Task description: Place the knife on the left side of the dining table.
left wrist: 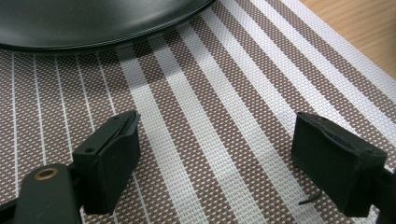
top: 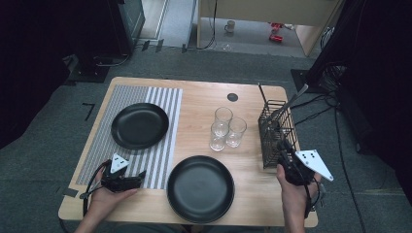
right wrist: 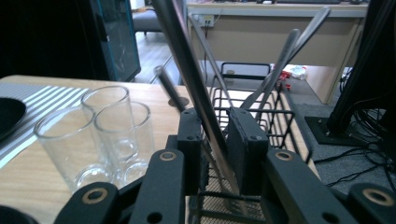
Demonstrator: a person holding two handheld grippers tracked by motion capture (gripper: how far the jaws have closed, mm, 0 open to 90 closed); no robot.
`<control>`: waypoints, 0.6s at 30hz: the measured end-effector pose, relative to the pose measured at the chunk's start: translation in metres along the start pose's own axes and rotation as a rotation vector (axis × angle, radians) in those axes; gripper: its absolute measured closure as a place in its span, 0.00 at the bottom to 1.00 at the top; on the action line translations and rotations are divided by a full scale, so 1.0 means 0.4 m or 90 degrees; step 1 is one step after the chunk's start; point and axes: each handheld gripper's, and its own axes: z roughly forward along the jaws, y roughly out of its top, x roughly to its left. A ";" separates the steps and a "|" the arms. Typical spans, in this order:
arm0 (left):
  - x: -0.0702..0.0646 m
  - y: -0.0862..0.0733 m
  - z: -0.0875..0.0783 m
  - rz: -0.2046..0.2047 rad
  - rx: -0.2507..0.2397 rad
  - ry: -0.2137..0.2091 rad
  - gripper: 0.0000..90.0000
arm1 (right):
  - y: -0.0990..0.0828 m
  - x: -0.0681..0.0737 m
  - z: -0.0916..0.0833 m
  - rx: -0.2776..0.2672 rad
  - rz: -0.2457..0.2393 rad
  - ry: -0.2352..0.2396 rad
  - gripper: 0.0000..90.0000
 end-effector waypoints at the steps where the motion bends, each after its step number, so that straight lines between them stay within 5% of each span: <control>1: 0.000 0.000 0.000 0.000 0.000 0.000 0.18 | 0.001 -0.005 0.001 -0.003 0.002 -0.003 0.86; 18: 0.000 0.000 0.000 0.000 0.001 0.002 0.18 | 0.002 -0.068 0.015 -0.013 0.050 -0.042 0.89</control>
